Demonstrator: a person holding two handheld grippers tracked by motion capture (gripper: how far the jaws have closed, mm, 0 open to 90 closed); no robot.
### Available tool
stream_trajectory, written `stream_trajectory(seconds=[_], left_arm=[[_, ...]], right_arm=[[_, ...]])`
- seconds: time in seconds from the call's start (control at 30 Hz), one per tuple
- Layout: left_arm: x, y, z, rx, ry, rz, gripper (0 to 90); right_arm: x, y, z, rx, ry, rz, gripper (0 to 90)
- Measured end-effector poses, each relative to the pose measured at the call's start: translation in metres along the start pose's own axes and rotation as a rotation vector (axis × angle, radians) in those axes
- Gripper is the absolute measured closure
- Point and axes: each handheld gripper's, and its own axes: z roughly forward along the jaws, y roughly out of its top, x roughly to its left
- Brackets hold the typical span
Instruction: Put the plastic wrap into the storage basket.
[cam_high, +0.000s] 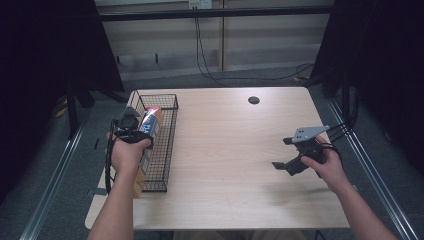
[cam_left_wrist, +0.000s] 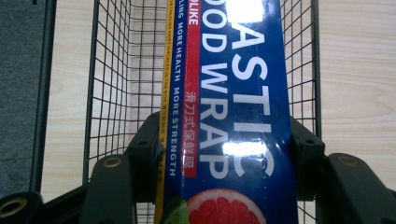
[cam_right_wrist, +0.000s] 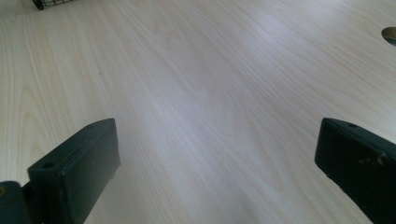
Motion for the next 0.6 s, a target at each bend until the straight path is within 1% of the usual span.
stream_trajectory(seconds=[0.1,0.17,0.23,0.27,0.3,0.33,0.37,0.43,0.47,0.53,0.6], left_arm=[[0.001,-0.002,0.002,0.004,-0.002,-0.022,43.1],[0.003,-0.002,0.003,0.011,0.002,-0.018,43.1],[0.002,-0.003,0.005,0.016,0.003,-0.031,43.0],[0.003,-0.003,0.006,0.018,0.003,-0.026,43.0],[0.003,-0.003,0.008,0.019,0.009,-0.03,43.0],[0.002,-0.003,0.008,0.027,0.007,-0.039,43.0],[0.003,-0.003,0.009,0.03,0.011,-0.025,43.0],[0.003,-0.004,0.011,0.025,0.006,-0.047,42.9],[0.003,-0.003,0.012,0.027,0.016,-0.029,42.9],[0.002,-0.003,0.012,0.033,0.013,-0.037,42.9],[0.002,-0.003,0.013,0.038,0.012,-0.031,42.8]], right_arm=[[0.0,0.0,0.001,-0.001,0.003,0.003,0.1],[0.0,0.0,0.001,-0.001,0.004,0.0,0.1],[-0.001,0.0,0.001,-0.005,0.005,0.0,0.1],[-0.001,0.0,0.002,-0.005,0.003,-0.001,0.1],[-0.001,0.001,0.002,-0.005,0.005,0.0,0.1],[-0.001,0.001,0.002,-0.005,0.005,0.001,0.1],[-0.001,0.001,0.002,-0.004,0.005,0.002,0.1],[-0.002,0.001,0.003,-0.004,0.01,-0.005,0.1],[-0.002,0.001,0.003,-0.003,0.01,-0.002,0.1],[-0.001,0.001,0.003,-0.003,0.01,-0.003,0.1],[0.0,0.002,0.004,-0.004,0.01,-0.008,0.1]])
